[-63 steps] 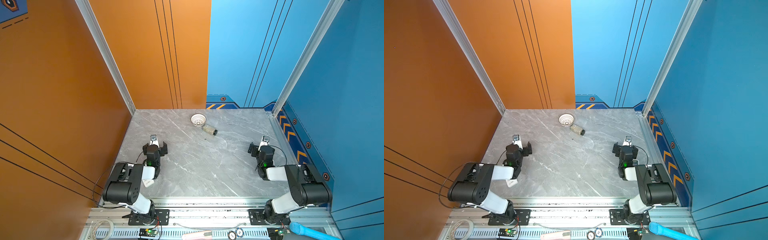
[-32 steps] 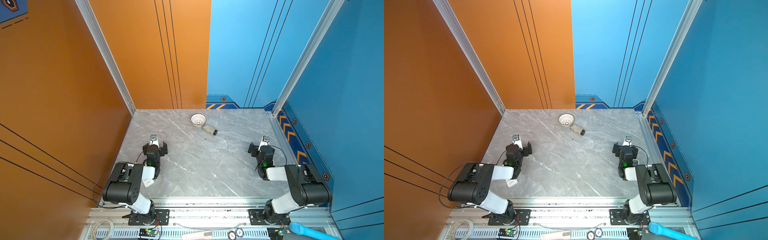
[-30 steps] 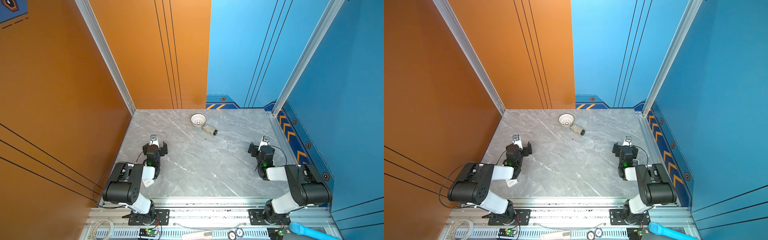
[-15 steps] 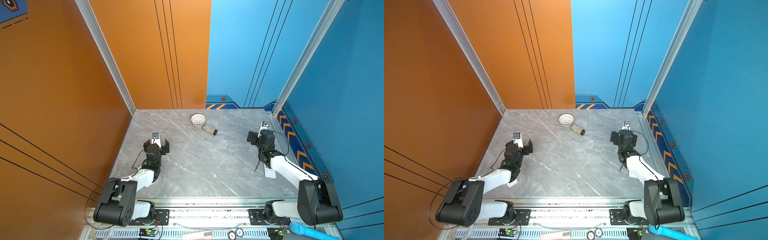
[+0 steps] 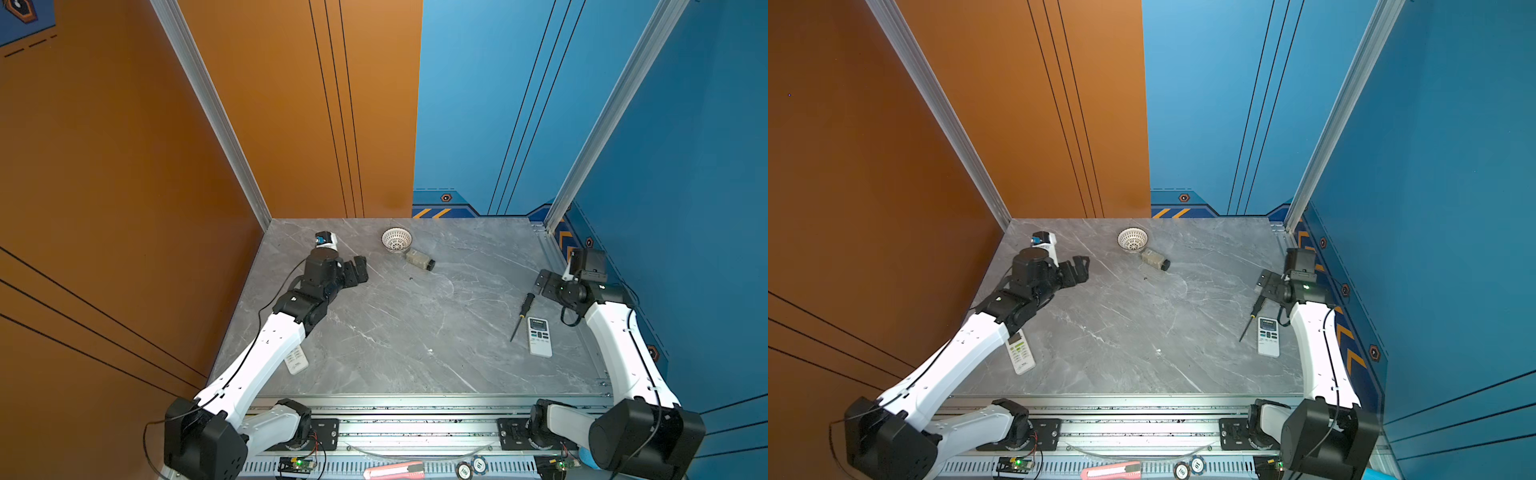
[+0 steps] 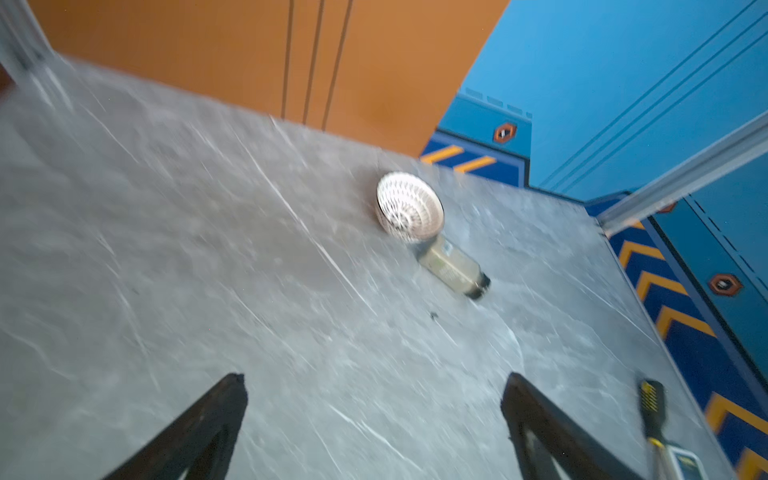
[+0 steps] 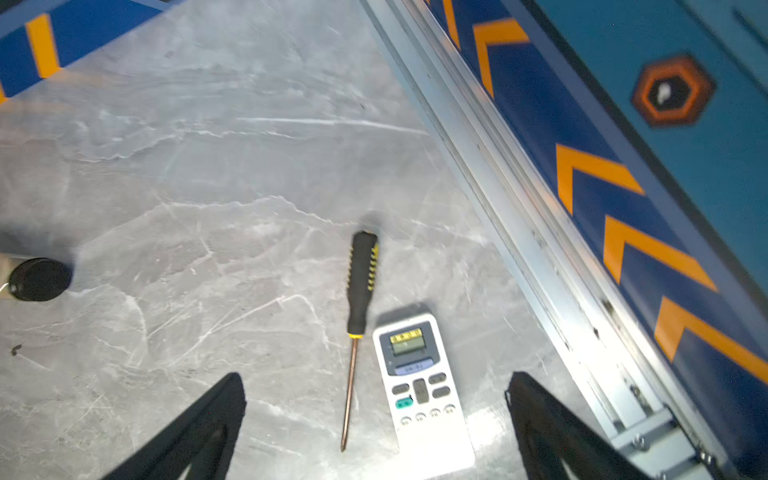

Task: Unload the batteries from the remote control
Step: 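Move the right gripper over the white remote while the left arm reaches forward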

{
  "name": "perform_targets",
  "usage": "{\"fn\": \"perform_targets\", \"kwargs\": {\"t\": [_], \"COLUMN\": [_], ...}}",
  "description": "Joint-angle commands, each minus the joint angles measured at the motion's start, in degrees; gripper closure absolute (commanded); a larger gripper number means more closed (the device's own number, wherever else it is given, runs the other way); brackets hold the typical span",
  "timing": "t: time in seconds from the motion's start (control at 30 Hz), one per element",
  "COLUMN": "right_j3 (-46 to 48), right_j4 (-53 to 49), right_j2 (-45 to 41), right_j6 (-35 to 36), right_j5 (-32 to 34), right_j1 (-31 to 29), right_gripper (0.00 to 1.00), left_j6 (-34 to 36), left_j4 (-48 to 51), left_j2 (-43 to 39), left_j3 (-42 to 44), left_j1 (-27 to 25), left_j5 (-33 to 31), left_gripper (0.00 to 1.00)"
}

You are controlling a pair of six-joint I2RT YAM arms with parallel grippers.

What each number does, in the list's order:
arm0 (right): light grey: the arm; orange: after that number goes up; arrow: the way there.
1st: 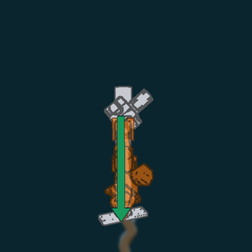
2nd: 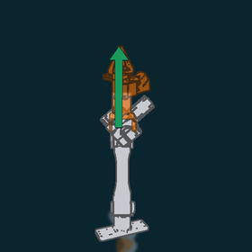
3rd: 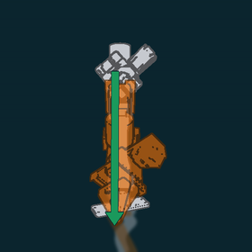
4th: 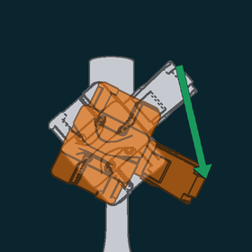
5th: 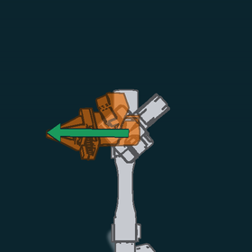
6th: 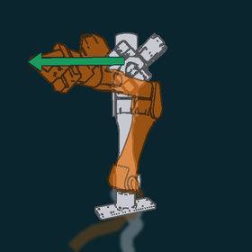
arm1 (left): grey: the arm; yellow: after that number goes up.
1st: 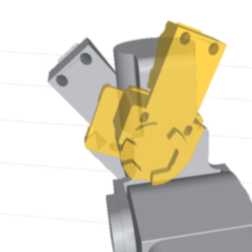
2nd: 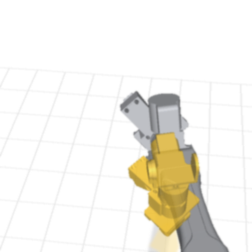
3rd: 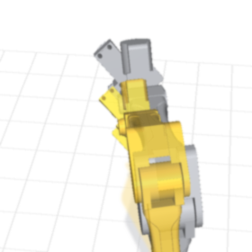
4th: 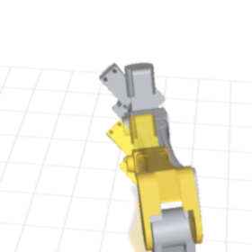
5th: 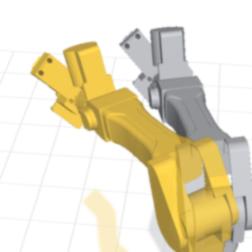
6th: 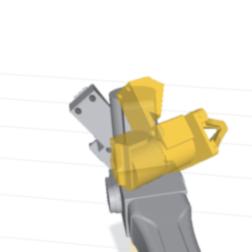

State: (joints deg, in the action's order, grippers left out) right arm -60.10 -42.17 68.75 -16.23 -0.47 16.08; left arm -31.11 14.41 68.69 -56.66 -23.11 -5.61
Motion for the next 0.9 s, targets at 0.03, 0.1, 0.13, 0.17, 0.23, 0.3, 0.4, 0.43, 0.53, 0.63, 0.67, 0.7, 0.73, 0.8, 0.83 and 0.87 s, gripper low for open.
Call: {"fn": "perform_targets", "kwargs": {"t": [0.03,0.1,0.13,0.17,0.23,0.3,0.4,0.43,0.53,0.63,0.67,0.7,0.73,0.8,0.83,0.87], "right_j3": [3.7,4.8,5.1,5.3,5.6,6.4,7.8,8.5,11.8,15.2,15.8,16.5,17.2,18.0,18.5,18.8], "right_j4": [-5.0,-3.3,-2.9,-2.5,-2.6,-2.1,-3.3,-3.7,-3.6,-1.0,-0.3,0.7,1.6,3.1,3.8,4.2], "right_j2": [1.9,2.4,2.6,3.0,3.8,3.9,3.8,3.8,3.1,1.9,1.8,1.8,1.9,2.5,3.0,3.4], "right_j6": [-4.7,-5.9,-6.3,-6.5,-7.3,-6.9,-7.1,-7.7,-9.9,-11.3,-11.5,-11.8,-12.0,-12.1,-12.1,-12.1], "right_j5": [-11.7,-12.5,-12.2,-12.2,-12.8,-14.0,-12.5,-12.5,-10.2,-9.2,-9.1,-9.3,-9.8,-11.0,-11.0,-11.0], "right_j1": [9.4,11.1,11.5,12.1,13.0,13.4,13.3,13.3,13.5,13.5,13.5,13.5,13.5,13.2,12.7,12.2], "right_gripper": [0.0,0.0,0.0,0.0,0.0,0.0,0.0,0.0,0.0,0.0,0.0,0.0,0.0,0.0,0.0,0.0], "left_j6": [-10.1,-10.3,-10.4,-10.3,-10.3,-10.1,-9.8,-9.7,-9.0,-8.9,-8.8,-8.6,-8.7,-8.6,-8.6,-8.5], "left_j4": [8.7,9.2,9.3,9.5,9.7,9.8,9.8,9.8,9.8,9.7,9.7,9.7,9.7,9.7,9.7,9.7], "left_j2": [4.9,6.8,7.7,8.4,9.9,10.8,11.6,11.7,12.0,12.4,12.6,12.8,13.0,13.2,13.3,13.4], "left_j3": [-4.0,-5.5,-6.1,-6.6,-7.7,-8.6,-9.5,-9.8,-10.1,-10.2,-10.3,-10.3,-10.4,-10.4,-10.3,-10.3], "left_j1": [-5.7,-8.3,-9.4,-10.2,-11.3,-11.7,-12.1,-12.2,-12.1,-12.0,-11.9,-12.0,-11.9,-12.0,-12.0,-12.0], "left_j5": [7.0,6.7,6.7,6.7,6.9,7.6,7.9,8.0,7.7,7.8,7.9,8.0,8.1,8.1,8.1,8.0], "left_gripper": [0.02,0.02,0.02,0.02,0.02,0.02,0.02,0.02,0.02,0.02,0.02,0.02,0.02,0.02,0.02,0.02]}}
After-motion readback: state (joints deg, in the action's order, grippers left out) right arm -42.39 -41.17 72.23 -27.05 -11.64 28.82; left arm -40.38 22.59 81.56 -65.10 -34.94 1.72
